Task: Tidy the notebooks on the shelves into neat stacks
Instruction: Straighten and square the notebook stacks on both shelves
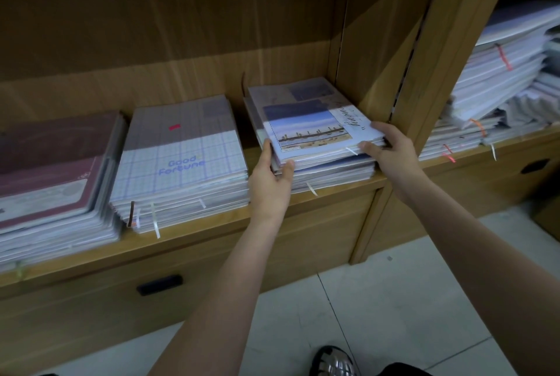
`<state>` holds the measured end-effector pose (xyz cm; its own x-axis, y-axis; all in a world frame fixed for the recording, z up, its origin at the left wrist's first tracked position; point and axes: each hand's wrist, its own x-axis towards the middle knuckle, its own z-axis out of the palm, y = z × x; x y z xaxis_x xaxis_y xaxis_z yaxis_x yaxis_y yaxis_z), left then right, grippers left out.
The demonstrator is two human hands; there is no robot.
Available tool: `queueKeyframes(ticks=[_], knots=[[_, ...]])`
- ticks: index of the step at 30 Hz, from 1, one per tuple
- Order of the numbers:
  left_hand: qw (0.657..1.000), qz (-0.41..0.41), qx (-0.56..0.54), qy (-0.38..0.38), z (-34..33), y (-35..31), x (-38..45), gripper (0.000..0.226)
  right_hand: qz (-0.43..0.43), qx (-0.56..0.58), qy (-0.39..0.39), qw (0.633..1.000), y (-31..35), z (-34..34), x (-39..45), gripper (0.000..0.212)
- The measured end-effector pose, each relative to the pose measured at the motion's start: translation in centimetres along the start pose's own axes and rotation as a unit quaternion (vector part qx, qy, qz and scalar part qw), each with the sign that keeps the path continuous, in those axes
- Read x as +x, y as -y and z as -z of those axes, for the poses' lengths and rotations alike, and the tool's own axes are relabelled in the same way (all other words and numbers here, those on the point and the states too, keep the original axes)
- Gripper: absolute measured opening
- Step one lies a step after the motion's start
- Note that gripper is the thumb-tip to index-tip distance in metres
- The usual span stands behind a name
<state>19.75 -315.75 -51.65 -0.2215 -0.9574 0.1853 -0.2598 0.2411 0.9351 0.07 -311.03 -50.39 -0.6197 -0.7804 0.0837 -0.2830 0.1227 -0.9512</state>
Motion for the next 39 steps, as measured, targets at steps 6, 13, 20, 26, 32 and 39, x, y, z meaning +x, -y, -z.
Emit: queueKeyframes(ticks=[6, 13, 20, 26, 32, 39], knots=[[0.998, -0.031, 0.046, 0.017, -0.2, 1.3, -0.8, 0.064, 0.011, -0.018, 0.049, 0.999, -0.4, 0.5, -0.2, 0.063], [0.994, -0.045, 0.093, 0.037, 0.8, 1.1, -1.2, 0.069, 0.03, -0.04, 0.072, 0.996, -0.5, 0.7, 0.0, 0.066], [0.985, -0.09, 0.147, -0.021, 0.6, 1.4, -2.5, 0.06, 0.046, -0.064, 0.083, 0.993, -0.5, 0.6, 0.5, 0.06], [0.995, -0.064, 0.071, 0.0, 0.6, 1.5, -2.2, 0.06, 0.039, -0.094, 0.067, 0.993, -0.7, 0.1, 0.9, 0.06], [0.999, -0.036, 0.005, 0.028, 0.8, 1.2, -1.2, 0.058, 0.028, -0.067, 0.085, 0.994, -0.1, 0.2, 0.3, 0.063], [0.998, -0.026, 0.018, 0.048, 1.1, 1.1, -0.9, 0.058, 0.036, -0.071, 0.066, 0.995, 0.1, 0.1, 0.3, 0.055]])
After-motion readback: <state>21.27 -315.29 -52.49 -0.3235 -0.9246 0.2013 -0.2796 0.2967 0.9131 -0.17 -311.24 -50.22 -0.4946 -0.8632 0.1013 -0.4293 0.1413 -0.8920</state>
